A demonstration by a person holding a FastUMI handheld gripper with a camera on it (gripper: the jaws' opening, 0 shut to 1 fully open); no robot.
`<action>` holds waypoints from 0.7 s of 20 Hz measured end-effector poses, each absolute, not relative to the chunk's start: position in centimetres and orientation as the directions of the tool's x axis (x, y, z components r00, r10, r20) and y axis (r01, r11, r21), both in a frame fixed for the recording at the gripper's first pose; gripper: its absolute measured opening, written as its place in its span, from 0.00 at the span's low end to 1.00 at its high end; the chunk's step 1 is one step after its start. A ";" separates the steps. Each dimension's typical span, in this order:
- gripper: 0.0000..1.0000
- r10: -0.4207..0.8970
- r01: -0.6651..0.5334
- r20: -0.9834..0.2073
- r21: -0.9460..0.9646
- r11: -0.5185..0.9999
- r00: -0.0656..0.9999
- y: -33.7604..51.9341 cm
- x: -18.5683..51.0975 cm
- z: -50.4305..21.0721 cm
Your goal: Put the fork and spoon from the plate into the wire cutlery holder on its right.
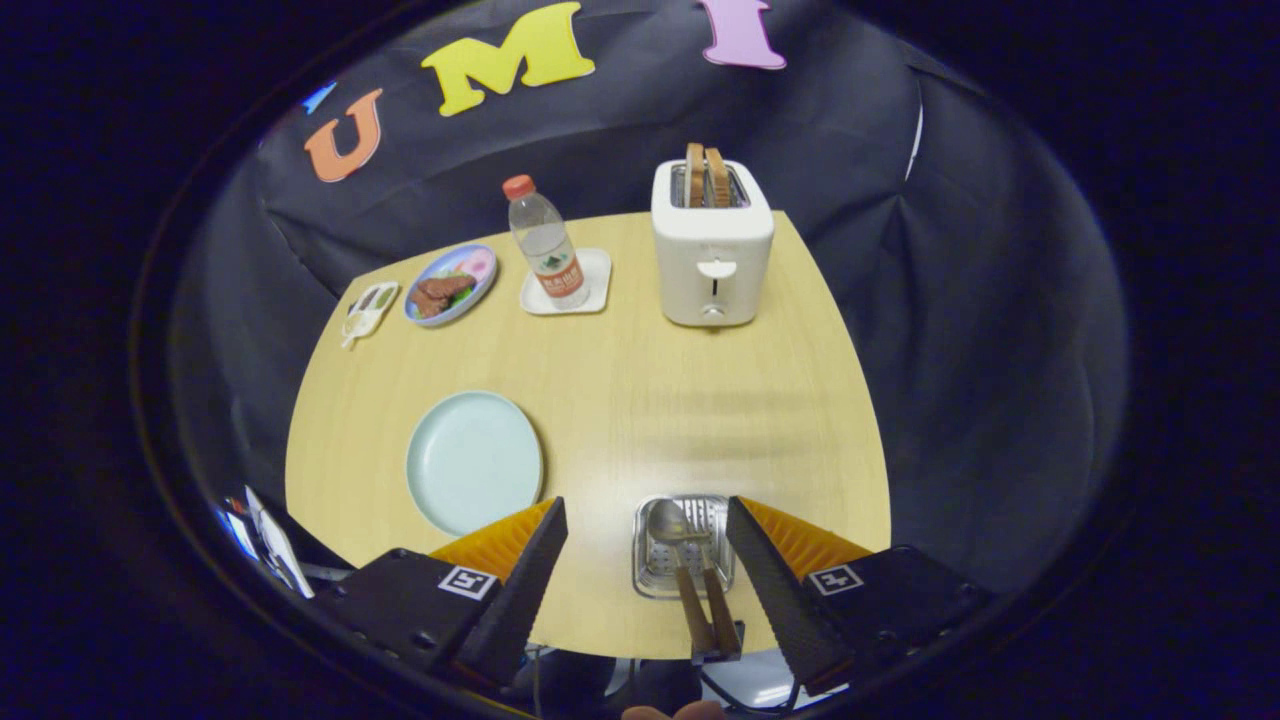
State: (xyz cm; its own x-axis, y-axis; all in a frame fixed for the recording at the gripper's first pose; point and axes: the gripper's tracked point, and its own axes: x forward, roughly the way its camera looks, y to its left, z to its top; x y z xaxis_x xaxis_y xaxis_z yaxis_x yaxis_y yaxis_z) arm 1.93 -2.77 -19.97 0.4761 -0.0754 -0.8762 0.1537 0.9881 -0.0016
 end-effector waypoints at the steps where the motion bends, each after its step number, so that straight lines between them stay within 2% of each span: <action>1: 0.97 -0.073 0.152 -0.858 0.006 0.988 0.508 -2.2 2.7 -19.2; 5: 0.96 -0.074 0.123 -0.745 0.011 0.992 0.663 -0.7 5.7 -15.2; 9: 0.96 -0.092 0.104 -0.561 -0.011 0.994 0.822 0.5 7.6 -9.0; 14: 0.97 -0.153 0.148 -0.386 -0.044 0.988 0.910 0.6 6.3 -3.5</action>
